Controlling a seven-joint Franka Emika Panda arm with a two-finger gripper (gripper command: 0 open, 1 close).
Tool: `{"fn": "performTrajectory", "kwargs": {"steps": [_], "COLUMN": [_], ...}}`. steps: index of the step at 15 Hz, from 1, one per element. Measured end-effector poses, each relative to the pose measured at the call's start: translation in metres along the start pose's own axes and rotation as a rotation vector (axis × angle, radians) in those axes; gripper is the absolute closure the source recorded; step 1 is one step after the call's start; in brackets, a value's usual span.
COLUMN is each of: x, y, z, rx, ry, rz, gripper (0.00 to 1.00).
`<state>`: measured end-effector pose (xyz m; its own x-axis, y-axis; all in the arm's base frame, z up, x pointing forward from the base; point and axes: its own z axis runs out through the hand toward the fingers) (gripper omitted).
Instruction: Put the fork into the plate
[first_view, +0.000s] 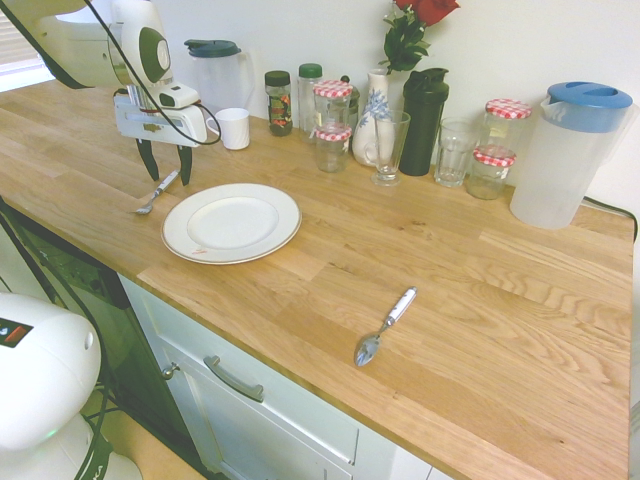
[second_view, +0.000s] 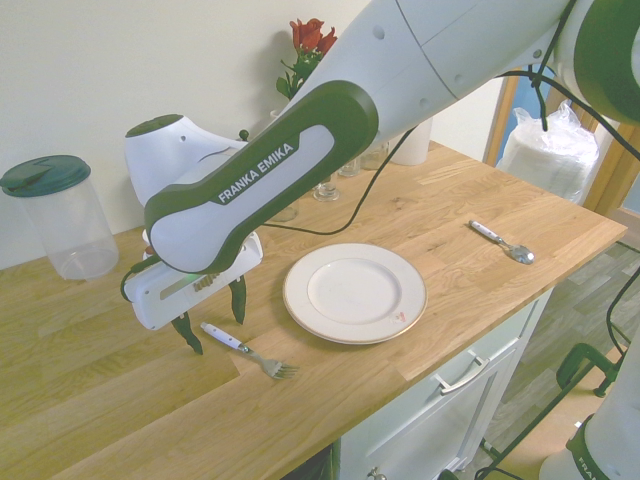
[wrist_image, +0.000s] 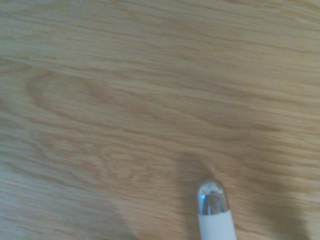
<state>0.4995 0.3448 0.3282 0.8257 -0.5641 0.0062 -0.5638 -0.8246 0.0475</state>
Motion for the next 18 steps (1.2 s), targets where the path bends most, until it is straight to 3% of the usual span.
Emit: {"fn": "performTrajectory", "kwargs": {"steps": [18], "x": [0.007], "y": [0.001], "z": [-0.002], "rx": [0.021], "ry": [0.012], "rz": [0.038], "gripper": [1.0]}}
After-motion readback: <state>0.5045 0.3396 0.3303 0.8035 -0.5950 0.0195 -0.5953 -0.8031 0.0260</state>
